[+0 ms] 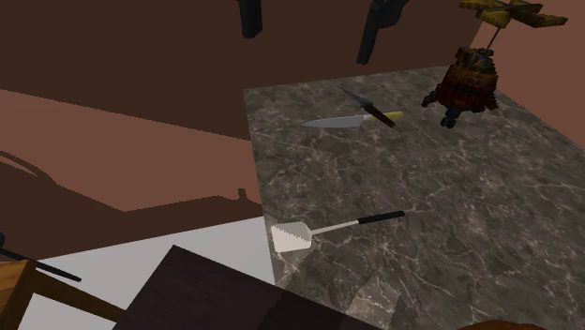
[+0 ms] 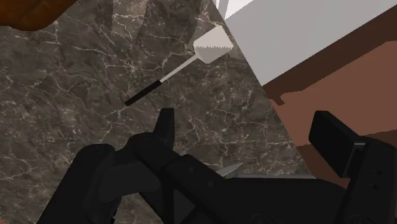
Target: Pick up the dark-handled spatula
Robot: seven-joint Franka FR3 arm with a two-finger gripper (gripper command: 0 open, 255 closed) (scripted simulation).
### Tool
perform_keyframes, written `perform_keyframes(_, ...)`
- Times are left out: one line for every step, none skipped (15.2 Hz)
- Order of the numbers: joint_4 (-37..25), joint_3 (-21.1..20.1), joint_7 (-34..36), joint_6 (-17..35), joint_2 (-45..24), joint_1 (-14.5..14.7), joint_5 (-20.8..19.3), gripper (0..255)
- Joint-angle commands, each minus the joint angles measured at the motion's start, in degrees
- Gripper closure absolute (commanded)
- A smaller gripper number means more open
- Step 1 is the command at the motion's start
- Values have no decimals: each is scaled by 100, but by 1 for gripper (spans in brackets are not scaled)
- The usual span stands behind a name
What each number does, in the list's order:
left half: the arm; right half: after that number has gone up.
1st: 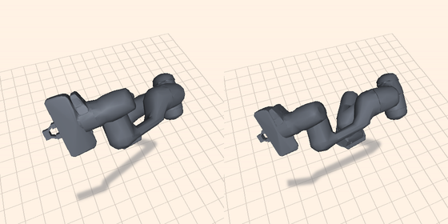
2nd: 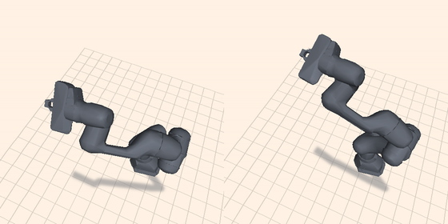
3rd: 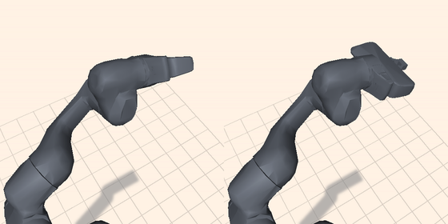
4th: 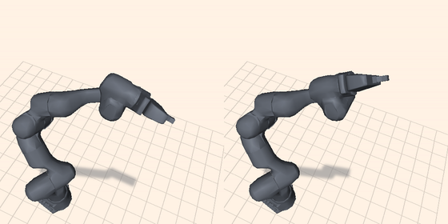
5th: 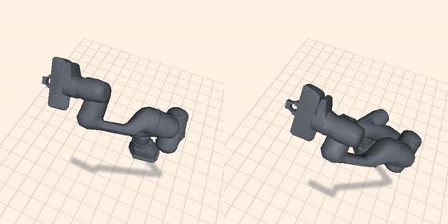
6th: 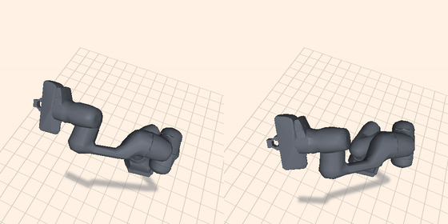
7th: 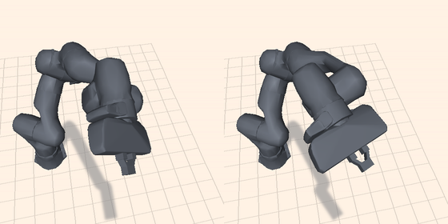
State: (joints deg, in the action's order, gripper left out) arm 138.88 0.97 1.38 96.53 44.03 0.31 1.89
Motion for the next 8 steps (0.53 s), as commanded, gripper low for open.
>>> perform_keyframes(0, 0, 0, 0, 0, 0, 0, 0)
perform_keyframes(164, -44, 167, 212, -38, -58, 14, 0)
perform_keyframes(322, -89, 334, 427, -86, -117, 28, 0)
perform_keyframes(473, -134, 500, 644, -143, -176, 43, 0)
perform_keyframes(617, -179, 667, 864, -210, -235, 57, 0)
perform_keyframes(753, -225, 834, 1086, -287, -293, 70, 0)
perform_keyframes(883, -269, 1002, 1310, -375, -350, 82, 0)
perform_keyframes(1005, -314, 1171, 1538, -472, -407, 93, 0)
